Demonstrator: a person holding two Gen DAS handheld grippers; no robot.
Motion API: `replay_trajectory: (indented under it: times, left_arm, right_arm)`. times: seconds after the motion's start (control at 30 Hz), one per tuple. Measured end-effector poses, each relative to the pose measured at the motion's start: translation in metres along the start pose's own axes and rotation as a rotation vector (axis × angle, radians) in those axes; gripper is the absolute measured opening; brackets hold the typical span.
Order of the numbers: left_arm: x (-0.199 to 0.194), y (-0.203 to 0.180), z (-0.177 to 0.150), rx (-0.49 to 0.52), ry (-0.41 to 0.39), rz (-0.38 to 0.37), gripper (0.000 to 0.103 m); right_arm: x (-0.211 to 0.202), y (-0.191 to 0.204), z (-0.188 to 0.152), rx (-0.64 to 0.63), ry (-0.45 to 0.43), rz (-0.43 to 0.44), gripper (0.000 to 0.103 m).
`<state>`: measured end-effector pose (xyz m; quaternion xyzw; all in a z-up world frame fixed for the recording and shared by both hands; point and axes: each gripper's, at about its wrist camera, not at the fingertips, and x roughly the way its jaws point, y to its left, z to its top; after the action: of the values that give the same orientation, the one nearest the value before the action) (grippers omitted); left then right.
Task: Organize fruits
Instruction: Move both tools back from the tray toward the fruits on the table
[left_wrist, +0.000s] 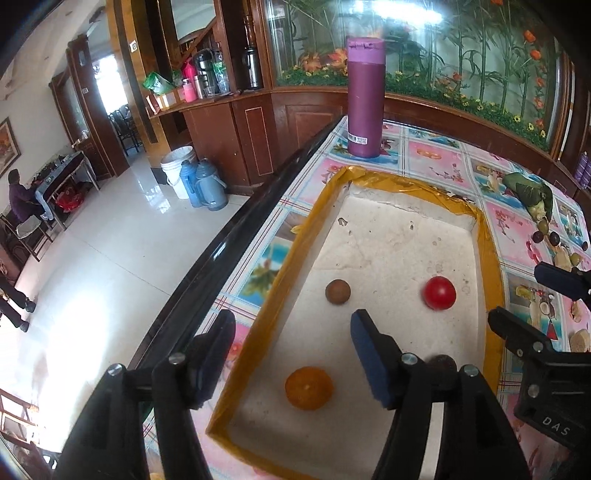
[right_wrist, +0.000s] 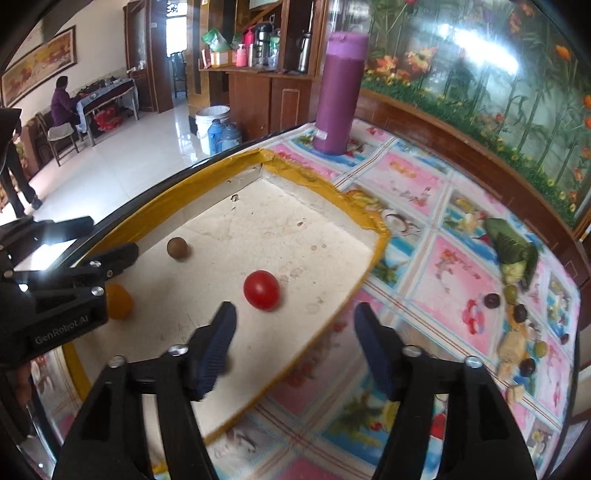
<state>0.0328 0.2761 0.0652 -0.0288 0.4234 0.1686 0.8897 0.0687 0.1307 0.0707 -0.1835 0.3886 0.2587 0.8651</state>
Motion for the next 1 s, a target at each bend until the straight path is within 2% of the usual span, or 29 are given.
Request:
replay_trajectory:
  times: [0.13, 0.23, 0.3, 0.47, 0.6, 0.77, 1.0]
  left_arm:
    - [-0.019, -0.003, -0.01, -0.019, -0.021, -0.012, 0.073]
    - [-0.03, -0.009, -0.018, -0.027, -0.029, -0.025, 0.075]
    - [-0.035, -0.016, -0.023, -0.029, -0.025, -0.042, 0.075]
    - [-0.046, -0.041, -0.035, -0.019, -0.012, -0.086, 0.076]
    - [-0.055, -0.076, -0.047, 0.028, 0.001, -0.13, 0.076]
    - [-0.066, -0.128, -0.066, 0.111, 0.015, -0.188, 0.077]
    - [-0.081, -0.193, -0.091, 0.247, 0.041, -0.255, 0.079]
  right_arm:
    - [-0.016, -0.004, -0.015, -0.006, 0.011, 0.0, 0.072]
    - [-0.027, -0.009, -0.03, -0.005, 0.027, -0.082, 0.072]
    - [-0.038, -0.018, -0.042, 0.013, 0.019, -0.095, 0.072]
    - [-0.062, -0.044, -0.078, 0.104, 0.043, -0.053, 0.072]
    - [-0.085, -0.058, -0.115, 0.11, 0.035, -0.086, 0.072]
    - [-0.108, -0.091, -0.162, 0.182, 0.056, -0.12, 0.073]
    - [-0.15, -0.166, -0.224, 0.324, 0.037, -0.253, 0.073]
